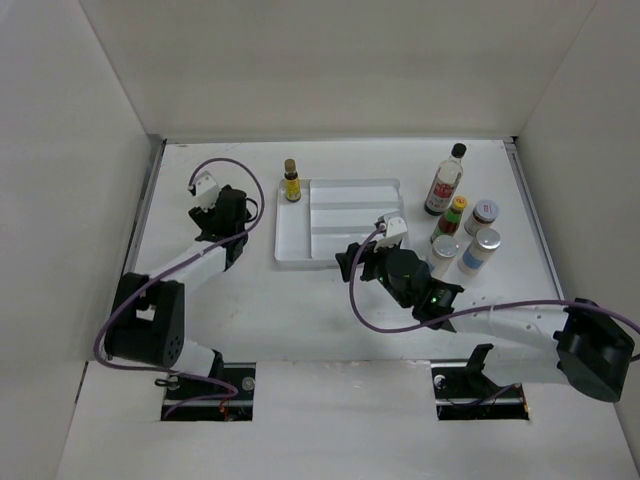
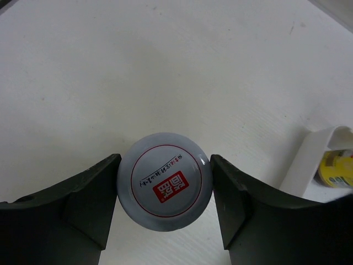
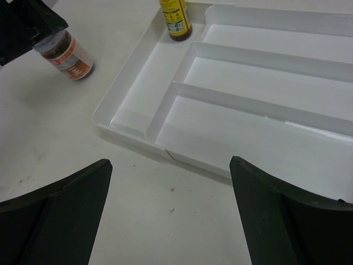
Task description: Organize the condiment bottles
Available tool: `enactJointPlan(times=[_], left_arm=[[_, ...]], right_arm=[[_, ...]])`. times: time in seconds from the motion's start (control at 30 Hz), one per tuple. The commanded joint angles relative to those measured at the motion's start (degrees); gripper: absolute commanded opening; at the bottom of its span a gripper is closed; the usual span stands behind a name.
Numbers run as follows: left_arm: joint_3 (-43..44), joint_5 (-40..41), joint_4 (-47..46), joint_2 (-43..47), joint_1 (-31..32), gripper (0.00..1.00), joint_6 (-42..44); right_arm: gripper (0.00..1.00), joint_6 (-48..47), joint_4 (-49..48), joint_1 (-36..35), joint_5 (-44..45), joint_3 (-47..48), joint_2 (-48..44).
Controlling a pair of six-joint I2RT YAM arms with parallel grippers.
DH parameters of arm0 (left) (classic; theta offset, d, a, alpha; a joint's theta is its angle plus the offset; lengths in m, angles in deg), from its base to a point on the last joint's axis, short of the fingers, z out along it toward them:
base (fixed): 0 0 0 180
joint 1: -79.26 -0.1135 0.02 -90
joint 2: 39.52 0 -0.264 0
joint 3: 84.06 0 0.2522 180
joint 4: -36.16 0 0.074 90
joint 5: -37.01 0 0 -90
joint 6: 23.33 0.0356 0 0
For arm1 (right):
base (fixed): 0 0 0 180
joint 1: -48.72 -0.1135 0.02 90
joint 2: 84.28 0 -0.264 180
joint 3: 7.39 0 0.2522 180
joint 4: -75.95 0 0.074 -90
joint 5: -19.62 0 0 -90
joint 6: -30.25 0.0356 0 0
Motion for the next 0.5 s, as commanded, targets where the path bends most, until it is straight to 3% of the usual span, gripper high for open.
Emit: enactJointPlan(times=[0.0,0.2,0.47], left_arm=[[0.68,2.16,-5.56,10.93,4.28,0.41,-0.04],[3.49,3.75,-6.52,12.44,13.95,0.41,2.16],[12.97,3.13,-10.21,-0.64,19.59,0.41,4.44]], right_arm=[[0.95,-0.41,-2.99,-0.21,-0.05,0.82,-1.82],[0.95,-0.32,-2.9,0.22,0.04,0.47,-2.61],[0.96,-0.24,-2.81,0.84,0.12,-0.41,-4.72]])
